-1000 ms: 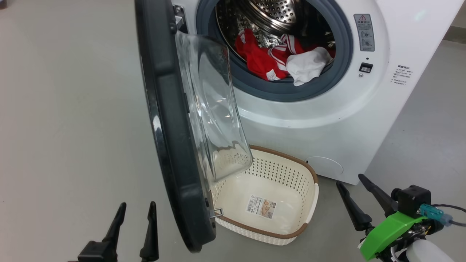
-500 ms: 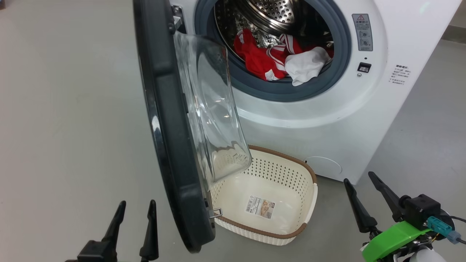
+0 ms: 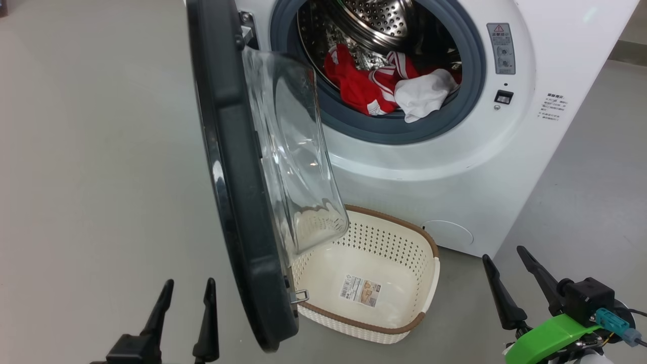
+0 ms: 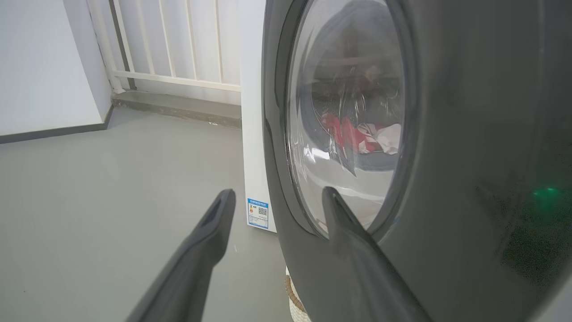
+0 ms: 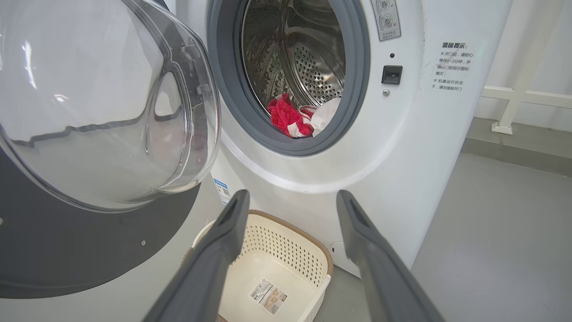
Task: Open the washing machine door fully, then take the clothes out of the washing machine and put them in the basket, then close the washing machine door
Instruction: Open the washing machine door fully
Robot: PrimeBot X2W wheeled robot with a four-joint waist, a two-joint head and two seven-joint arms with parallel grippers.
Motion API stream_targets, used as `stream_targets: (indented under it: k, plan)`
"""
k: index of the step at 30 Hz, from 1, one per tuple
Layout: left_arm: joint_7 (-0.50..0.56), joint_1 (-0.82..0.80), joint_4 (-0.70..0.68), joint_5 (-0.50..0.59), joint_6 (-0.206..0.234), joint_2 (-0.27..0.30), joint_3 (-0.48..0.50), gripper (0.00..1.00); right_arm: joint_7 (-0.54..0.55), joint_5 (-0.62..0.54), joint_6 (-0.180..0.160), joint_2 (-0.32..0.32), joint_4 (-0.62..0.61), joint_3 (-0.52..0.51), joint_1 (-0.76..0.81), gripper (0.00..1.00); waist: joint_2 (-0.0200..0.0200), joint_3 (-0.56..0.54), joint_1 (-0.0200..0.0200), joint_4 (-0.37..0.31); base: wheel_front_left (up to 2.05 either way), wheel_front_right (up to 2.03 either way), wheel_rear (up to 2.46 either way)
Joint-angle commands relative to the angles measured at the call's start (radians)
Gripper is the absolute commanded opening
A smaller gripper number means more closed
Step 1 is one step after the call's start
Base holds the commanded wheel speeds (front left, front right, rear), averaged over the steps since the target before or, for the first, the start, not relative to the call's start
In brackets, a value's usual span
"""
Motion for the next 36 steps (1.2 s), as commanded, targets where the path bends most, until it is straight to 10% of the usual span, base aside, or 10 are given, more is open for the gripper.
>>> stream_targets:
  k: [1, 3, 6, 7, 14, 22, 36]
  plan:
    - [-0.012, -0.009, -0.023, 0.003, -0.003, 0.009, 0.039, 1.0, -0.012, -0.013, 0.006, -0.009, -0.024, 0.017, -0.003, 1.0, -0.0001, -0.002, 0.0, -0.001, 0.0, 0.0, 0.0]
    - [-0.012, -0.009, -0.029, -0.006, -0.004, 0.009, 0.047, 1.0, -0.012, -0.014, 0.006, -0.007, -0.024, 0.016, -0.002, 1.0, -0.0001, -0.005, 0.0, -0.001, 0.0, 0.0, 0.0]
    - [-0.012, -0.016, -0.06, -0.019, 0.001, 0.009, 0.073, 0.04, -0.012, -0.015, 0.006, -0.005, -0.025, 0.016, 0.001, 1.0, -0.0001, -0.01, 0.0, -0.001, 0.0, 0.0, 0.0]
    - [-0.012, -0.019, -0.081, -0.027, 0.003, 0.009, 0.086, 0.0, -0.012, -0.016, 0.006, -0.004, -0.026, 0.015, 0.002, 1.0, -0.0001, -0.011, 0.0, 0.0, 0.0, 0.0, 0.0]
    - [-0.012, -0.055, -0.327, -0.048, 0.02, 0.009, 0.148, 0.0, -0.012, -0.019, 0.006, -0.003, -0.032, 0.015, 0.005, 1.0, -0.0001, -0.011, 0.0, 0.001, 0.0, 0.0, 0.0]
    - [-0.012, -0.048, -0.621, -0.004, 0.003, 0.009, -0.053, 0.0, -0.012, -0.016, 0.006, -0.011, -0.028, 0.026, -0.008, 1.0, -0.0001, -0.001, 0.0, -0.007, 0.0, 0.0, 0.0]
    - [-0.012, 0.0, -0.286, -0.106, -0.046, 0.009, -0.376, 0.0, -0.012, -0.018, 0.006, -0.01, -0.031, 0.03, -0.016, 1.0, -0.0001, 0.004, 0.0, -0.011, 0.0, 0.0, 0.0]
